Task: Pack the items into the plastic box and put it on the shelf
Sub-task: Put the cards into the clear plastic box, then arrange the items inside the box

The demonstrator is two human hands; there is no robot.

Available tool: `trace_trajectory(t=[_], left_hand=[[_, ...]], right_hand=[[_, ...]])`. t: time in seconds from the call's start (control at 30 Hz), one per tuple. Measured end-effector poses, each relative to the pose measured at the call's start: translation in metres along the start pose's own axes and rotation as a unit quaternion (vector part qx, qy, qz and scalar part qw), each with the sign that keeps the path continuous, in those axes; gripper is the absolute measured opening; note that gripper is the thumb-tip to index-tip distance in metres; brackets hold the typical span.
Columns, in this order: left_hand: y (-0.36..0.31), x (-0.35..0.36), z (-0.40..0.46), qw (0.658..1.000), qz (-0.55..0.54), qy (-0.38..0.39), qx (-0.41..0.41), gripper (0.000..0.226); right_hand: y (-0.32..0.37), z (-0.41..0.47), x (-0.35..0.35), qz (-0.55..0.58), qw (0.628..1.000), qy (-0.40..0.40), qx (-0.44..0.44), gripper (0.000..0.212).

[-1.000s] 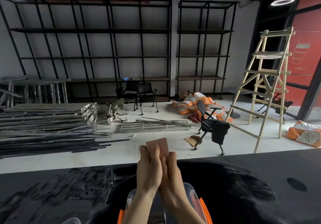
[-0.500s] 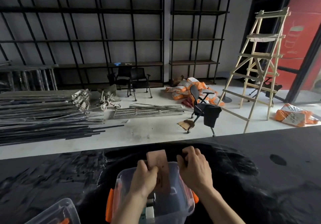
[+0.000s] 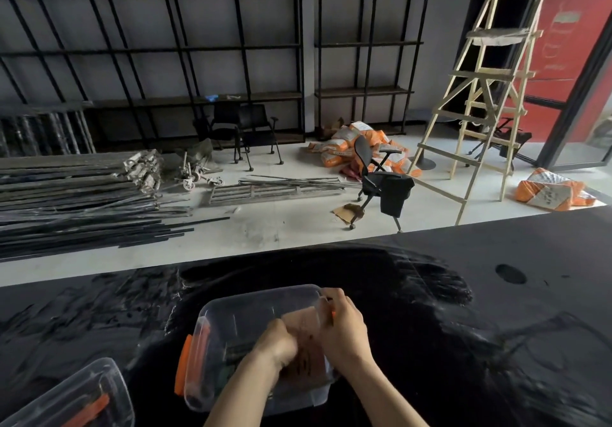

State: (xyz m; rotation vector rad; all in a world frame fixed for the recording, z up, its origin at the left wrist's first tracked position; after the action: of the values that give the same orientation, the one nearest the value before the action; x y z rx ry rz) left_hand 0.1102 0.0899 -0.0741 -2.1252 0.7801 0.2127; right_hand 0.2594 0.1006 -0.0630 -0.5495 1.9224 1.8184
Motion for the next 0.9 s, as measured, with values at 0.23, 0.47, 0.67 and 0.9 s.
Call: trace_trajectory(t=[0.23,0.47,0.67,0.9], left_hand=[[-0.002,0.009,0.012,0.998,-0.016,0.054,0.004,0.022],[0.007,0.012,0.028,0.986,0.159,0.048,-0.032,0.04],[0.008,0.024,0.045,0.943,0.317,0.077,-0.06,0.046],[0.021,0.031,0.064,0.877,0.459,0.083,-0.114,0.043]], right_hand=[[-0.011,0.006,-0.008,0.091,0.996,0.02,0.002,0.026],[-0.099,-0.009,-0.008,-0.286,0.95,0.093,0.083,0.064],[-0.108,-0.018,0.01,-0.368,0.923,0.082,0.074,0.07],[-0.108,-0.018,0.01,-0.373,0.924,0.063,0.064,0.071]])
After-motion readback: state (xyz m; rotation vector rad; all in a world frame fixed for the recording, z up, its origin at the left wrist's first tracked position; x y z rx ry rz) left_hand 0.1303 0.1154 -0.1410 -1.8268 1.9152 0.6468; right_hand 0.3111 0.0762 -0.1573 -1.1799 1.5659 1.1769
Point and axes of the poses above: each hand's wrist, its own z-axis towards the middle knuckle, its own x-axis out of the palm, y = z × x, the point moved 8 cm from there along z, towards the middle knuckle, and after that the axes turned 13 degrees about y, right-handed, at the moved point
